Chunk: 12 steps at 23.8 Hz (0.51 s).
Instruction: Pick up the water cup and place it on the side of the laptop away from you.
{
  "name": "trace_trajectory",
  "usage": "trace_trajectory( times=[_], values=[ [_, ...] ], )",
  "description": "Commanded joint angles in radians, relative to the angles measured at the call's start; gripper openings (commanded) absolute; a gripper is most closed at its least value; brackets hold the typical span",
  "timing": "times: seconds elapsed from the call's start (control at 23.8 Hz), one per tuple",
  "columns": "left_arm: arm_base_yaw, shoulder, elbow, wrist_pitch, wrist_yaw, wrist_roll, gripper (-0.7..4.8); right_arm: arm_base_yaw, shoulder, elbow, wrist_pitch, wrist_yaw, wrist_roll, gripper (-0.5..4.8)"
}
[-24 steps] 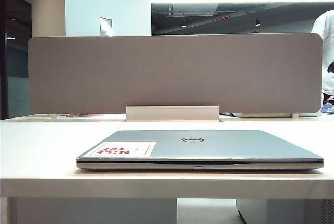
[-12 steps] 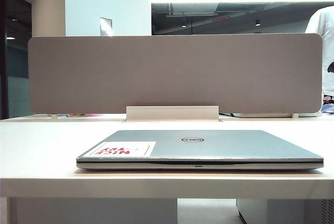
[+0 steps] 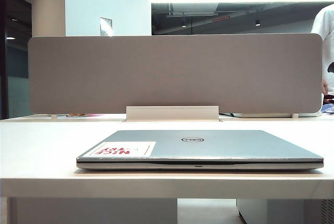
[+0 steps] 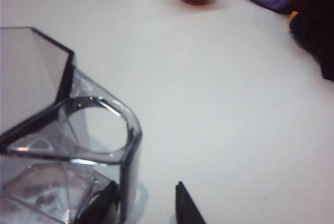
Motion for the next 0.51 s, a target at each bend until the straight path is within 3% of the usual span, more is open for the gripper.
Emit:
trace_trajectory(
  times=[0.04,0.51],
  values=[
    [-0.002,0.001,0.003,-0.01,0.004,-0.003,-0.06,-0.013,0.008,0.008,0.02,0.009,0.0,1.57],
    [-0.002,0.001,0.003,-0.023,0.003,-0.003,-0.06,-0.025,0.048,0.066,0.018,-0.019,-0.003,1.57]
  ],
)
